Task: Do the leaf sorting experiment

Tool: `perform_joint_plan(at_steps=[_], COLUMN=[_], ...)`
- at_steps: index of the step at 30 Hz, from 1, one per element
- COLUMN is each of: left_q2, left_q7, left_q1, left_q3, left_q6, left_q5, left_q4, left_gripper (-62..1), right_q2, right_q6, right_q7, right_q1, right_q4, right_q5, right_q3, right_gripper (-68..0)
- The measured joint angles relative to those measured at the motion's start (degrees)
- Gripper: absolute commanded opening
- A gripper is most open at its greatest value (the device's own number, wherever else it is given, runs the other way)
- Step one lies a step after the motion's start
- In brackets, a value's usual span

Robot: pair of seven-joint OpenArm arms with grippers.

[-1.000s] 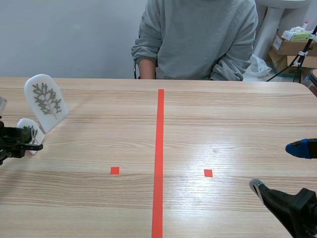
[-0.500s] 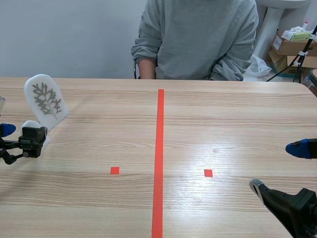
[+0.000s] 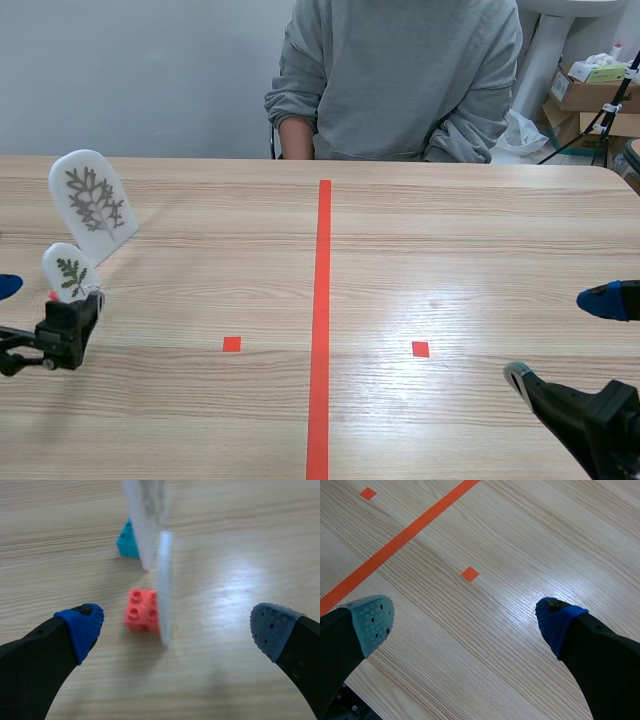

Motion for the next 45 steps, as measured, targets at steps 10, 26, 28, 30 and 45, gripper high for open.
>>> perform_joint_plan(at_steps=[10, 26, 28, 30, 45], left_q2=[-2.5, 2.9, 2.9, 2.9, 2.9], left_q7=[-0.7, 5.2, 6.0, 6.2, 5.8], left_q1=[32.6, 47.2, 47.6, 47.6, 47.4], left_q3=[-4.1, -2.9, -2.5, -2.5, -2.5], left_q6=[0.5, -4.7, -5.0, -5.0, -5.0], left_q5=[0.1, -1.1, -1.1, -1.1, -1.1], left_q4=[37.9, 57.9, 58.1, 58.1, 58.1], left_gripper=[1.4, 1.4, 1.4, 1.4, 1.4], right_q2=[0.0, 0.0, 0.0, 0.0, 0.0], right_q6=[0.0, 0.9, 1.6, 1.8, 1.7], right_q7=[-0.6, 0.9, 0.9, 0.9, 0.9], right_q1=[0.0, 0.0, 0.0, 0.0, 0.0], right_q4=[0.0, 0.0, 0.0, 0.0, 0.0], right_q5=[-0.3, -0.3, -0.2, -0.2, -0.2], right_q3=[0.0, 0.0, 0.0, 0.0, 0.0], right_gripper=[-9.7, -9.7, -9.7, -9.7, -9.7])
